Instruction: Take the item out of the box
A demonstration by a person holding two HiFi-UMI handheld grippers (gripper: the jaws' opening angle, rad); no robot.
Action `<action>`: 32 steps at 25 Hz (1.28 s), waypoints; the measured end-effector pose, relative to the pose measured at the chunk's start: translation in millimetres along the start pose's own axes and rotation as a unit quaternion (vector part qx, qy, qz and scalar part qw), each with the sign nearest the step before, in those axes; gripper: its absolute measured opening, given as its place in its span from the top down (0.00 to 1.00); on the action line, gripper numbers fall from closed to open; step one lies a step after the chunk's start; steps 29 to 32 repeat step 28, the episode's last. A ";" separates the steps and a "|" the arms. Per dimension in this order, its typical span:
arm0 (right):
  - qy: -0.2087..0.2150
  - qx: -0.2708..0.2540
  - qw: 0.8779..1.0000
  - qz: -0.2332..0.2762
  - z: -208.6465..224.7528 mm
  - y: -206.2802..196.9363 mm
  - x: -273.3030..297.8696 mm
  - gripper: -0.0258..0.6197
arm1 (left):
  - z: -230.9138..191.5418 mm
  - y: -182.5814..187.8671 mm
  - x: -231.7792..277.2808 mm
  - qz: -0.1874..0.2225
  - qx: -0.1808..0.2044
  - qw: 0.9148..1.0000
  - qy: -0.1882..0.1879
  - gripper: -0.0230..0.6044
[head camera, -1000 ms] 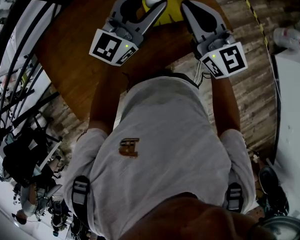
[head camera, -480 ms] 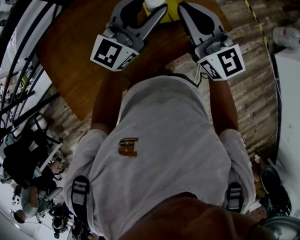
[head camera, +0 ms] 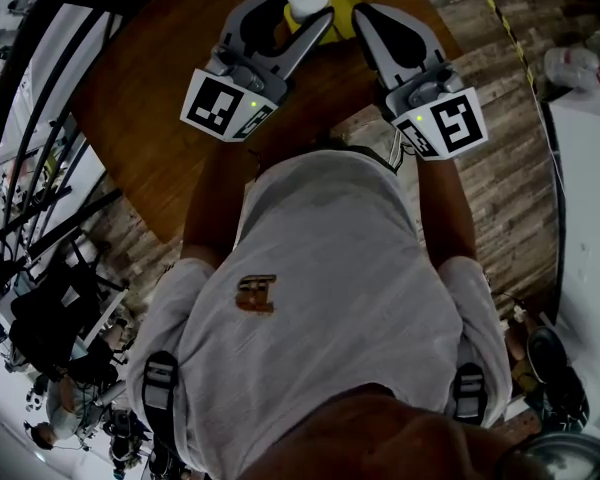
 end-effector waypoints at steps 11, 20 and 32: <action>-0.002 -0.002 1.000 -0.007 -6.2 -3.6 -2.8 0.91 | 2.6 -2.2 -1.8 -0.004 -0.003 1.000 -0.009 0.64; 0.001 -0.004 1.000 -0.010 -20.7 -3.6 10.4 0.91 | -6.8 3.2 -17.2 -0.005 -0.003 1.000 -0.010 0.64; -0.001 0.000 1.000 -0.011 10.6 -6.7 -1.0 0.91 | -1.7 -9.3 14.4 -0.007 -0.004 1.000 -0.012 0.64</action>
Point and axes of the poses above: the fingertips, and each gripper's own axes: x forward along the fingers, z to its right, y out of its top, the point moved 10 cm from there along -x, backward along the fingers, and after that the axes turned 6 degrees about y, right-handed, at the moved point
